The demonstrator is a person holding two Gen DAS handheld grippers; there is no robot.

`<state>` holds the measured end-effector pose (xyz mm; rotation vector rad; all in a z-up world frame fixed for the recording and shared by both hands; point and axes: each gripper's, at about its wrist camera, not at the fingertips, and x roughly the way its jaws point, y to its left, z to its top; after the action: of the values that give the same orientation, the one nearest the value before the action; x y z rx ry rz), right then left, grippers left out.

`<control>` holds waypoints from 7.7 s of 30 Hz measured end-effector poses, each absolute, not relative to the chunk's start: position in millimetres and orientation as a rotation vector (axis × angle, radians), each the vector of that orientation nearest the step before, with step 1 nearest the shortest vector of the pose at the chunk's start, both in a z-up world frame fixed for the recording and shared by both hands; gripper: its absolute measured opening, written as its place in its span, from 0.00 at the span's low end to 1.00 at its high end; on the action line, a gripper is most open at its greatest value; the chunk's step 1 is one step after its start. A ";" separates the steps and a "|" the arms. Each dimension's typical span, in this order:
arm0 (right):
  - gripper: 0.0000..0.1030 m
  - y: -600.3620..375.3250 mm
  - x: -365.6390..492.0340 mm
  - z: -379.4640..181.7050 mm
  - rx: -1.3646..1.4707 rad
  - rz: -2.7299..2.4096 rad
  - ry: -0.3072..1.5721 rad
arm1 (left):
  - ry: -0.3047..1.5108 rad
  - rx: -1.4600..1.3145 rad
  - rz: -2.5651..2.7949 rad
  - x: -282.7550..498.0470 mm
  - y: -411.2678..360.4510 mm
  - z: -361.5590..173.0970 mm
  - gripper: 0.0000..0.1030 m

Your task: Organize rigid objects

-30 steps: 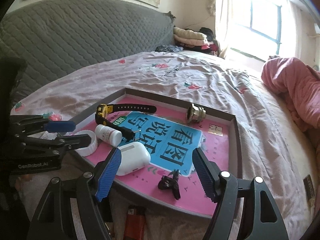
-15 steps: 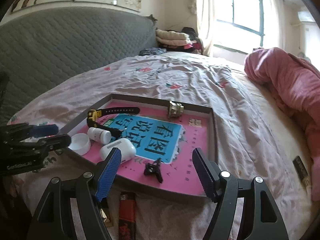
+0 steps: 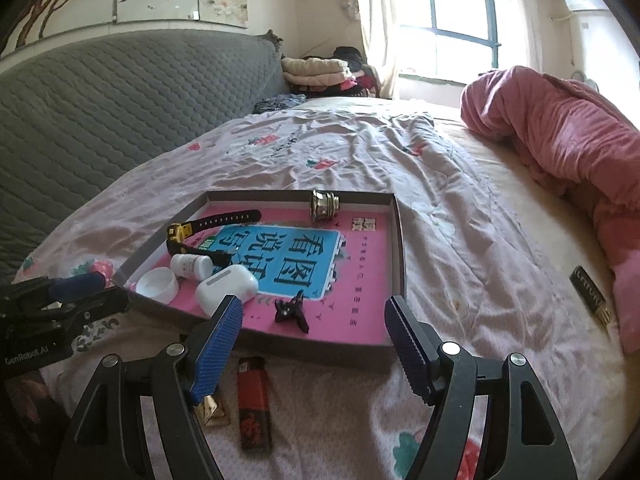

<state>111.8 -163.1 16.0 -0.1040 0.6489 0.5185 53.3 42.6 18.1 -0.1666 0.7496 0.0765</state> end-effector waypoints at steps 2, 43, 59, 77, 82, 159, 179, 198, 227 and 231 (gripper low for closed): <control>0.73 -164.1 104.6 16.2 -0.106 0.519 0.655 | 0.755 -0.162 0.073 50.3 38.8 17.2 0.50; 0.73 -150.9 46.5 -31.0 -0.324 0.569 0.857 | 0.898 -0.225 -0.026 17.2 5.8 0.1 0.50; 0.73 -142.5 73.4 -53.4 -0.338 0.523 0.866 | 0.970 -0.378 -0.015 65.8 7.9 -19.1 0.50; 0.71 -131.4 95.4 -63.0 -0.306 0.546 0.853 | 1.061 -0.441 0.049 103.9 6.7 -49.2 0.50; 0.69 -125.7 99.0 -67.1 -0.330 0.541 0.853 | 1.058 -0.453 0.050 107.8 8.0 -51.6 0.50; 0.19 -171.6 116.6 13.5 0.022 0.685 0.670 | 0.790 -0.322 0.025 87.5 30.1 27.8 0.23; 0.19 -172.9 161.5 15.7 0.079 0.639 0.646 | 0.760 -0.272 0.046 123.0 36.0 28.1 0.23; 0.19 -167.7 183.1 8.4 0.043 0.625 0.641 | 0.808 -0.262 0.083 143.0 49.8 4.7 0.23; 0.19 -158.5 192.4 -11.2 -0.034 0.576 0.734 | 0.846 -0.204 0.077 146.5 37.7 -20.7 0.22; 0.19 -150.8 193.7 -18.5 -0.085 0.567 0.764 | 0.847 -0.193 0.077 146.8 36.5 -20.5 0.22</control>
<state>193.7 -150.8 -18.5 -0.0849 0.7635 0.5668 146.8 36.5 -20.5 -0.1935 0.8466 0.0771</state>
